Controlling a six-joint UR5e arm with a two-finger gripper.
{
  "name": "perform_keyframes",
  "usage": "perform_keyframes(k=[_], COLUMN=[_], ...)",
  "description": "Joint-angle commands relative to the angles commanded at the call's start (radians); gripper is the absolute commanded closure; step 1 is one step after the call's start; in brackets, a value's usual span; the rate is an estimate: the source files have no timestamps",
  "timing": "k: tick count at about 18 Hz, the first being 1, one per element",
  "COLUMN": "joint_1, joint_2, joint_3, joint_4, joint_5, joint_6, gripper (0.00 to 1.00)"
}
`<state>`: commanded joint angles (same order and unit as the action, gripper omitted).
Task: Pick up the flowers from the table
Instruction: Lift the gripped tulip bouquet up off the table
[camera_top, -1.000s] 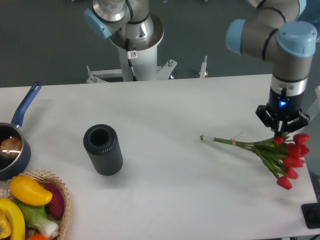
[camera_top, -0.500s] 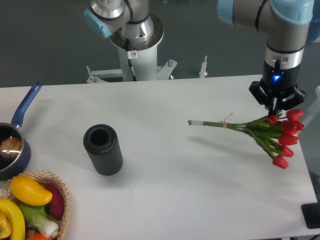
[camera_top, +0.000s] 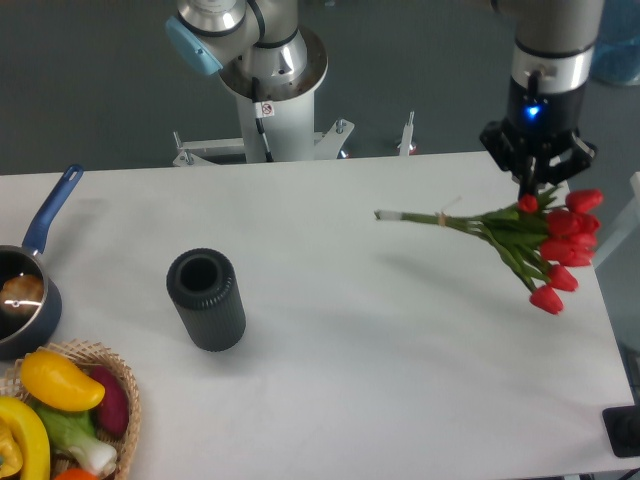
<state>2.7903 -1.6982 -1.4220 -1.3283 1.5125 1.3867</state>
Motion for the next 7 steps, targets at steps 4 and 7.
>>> perform_keyframes(k=[4, 7], joint_1=[-0.005, -0.005], joint_2=[0.012, 0.014], joint_3=[-0.005, -0.006], joint_4=[-0.008, -0.008], joint_5=[0.005, 0.009], joint_6=[0.005, 0.006], gripper=[1.00, 1.00])
